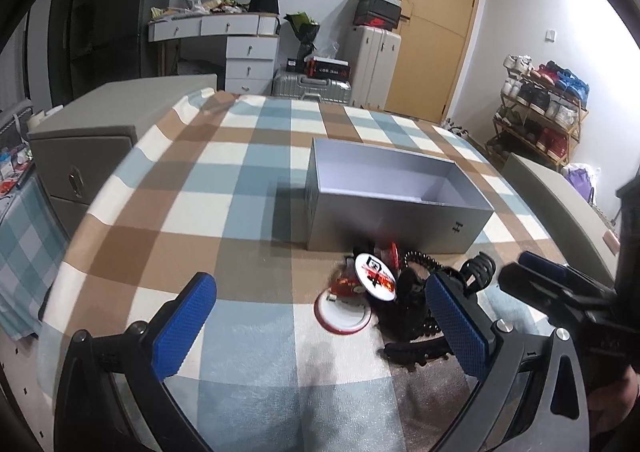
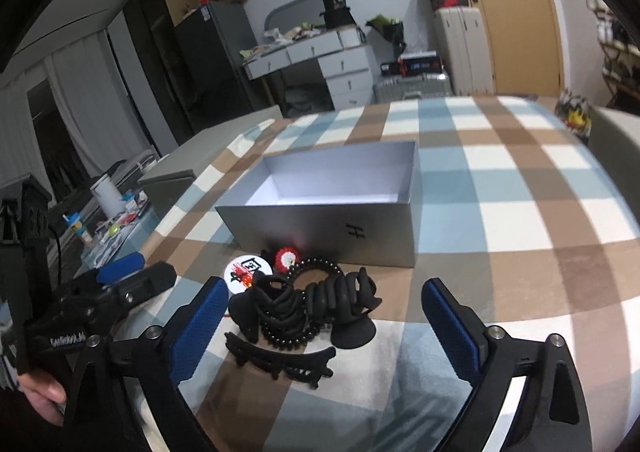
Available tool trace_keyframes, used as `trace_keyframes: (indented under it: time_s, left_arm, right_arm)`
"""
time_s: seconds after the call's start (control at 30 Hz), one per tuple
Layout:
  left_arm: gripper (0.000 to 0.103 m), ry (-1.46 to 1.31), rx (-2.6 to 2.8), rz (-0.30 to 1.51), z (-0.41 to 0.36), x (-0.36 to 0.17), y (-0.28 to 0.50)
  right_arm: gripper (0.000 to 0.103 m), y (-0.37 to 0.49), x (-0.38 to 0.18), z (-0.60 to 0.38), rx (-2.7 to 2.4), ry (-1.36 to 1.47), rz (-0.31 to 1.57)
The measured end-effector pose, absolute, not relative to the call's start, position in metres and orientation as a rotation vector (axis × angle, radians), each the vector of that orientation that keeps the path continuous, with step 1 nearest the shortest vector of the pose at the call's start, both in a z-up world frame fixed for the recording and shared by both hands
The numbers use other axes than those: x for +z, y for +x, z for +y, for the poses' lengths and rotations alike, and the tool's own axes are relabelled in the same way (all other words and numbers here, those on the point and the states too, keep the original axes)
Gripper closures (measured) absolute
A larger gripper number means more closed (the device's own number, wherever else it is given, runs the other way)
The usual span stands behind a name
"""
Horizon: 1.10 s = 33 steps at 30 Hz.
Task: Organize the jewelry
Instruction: 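Lower the right gripper onto the black coiled hair clips and close it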
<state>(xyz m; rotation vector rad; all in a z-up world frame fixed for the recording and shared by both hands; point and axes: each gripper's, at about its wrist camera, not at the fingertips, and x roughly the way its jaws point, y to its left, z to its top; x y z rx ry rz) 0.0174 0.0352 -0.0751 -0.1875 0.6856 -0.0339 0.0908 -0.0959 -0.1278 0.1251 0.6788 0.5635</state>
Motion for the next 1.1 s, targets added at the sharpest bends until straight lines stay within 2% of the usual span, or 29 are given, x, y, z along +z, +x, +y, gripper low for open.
trace_keyframes:
  time_s: [0.2,0.4,0.5,0.57,0.8,0.87,1.1]
  left_arm:
    - [0.001,-0.194,-0.093,0.689,0.032,-0.078,0.019]
    - [0.001,-0.182,-0.136,0.702,0.026,-0.080,0.023]
    - [0.001,-0.176,-0.162,0.708,0.023,-0.081,0.024]
    - [0.002,-0.169,-0.194,0.724,0.020,-0.081,0.026]
    - [0.004,-0.137,-0.236,0.717,0.011,-0.077,0.024]
    - [0.008,-0.127,-0.253,0.721,0.008,-0.077,0.026]
    - [0.008,-0.093,-0.318,0.754,-0.010,-0.076,0.035]
  right_arm:
    - [0.016,0.104,-0.136,-0.093,0.579,0.151,0.731]
    - [0.029,0.112,-0.143,-0.094,0.576,0.163,0.765]
    - [0.042,0.115,-0.147,-0.096,0.579,0.182,0.786]
    - [0.055,0.117,-0.148,-0.097,0.577,0.186,0.797]
    - [0.055,0.111,-0.143,-0.104,0.576,0.203,0.750]
    - [0.055,0.110,-0.140,-0.108,0.576,0.217,0.733]
    - [0.055,0.106,-0.133,-0.128,0.550,0.268,0.698]
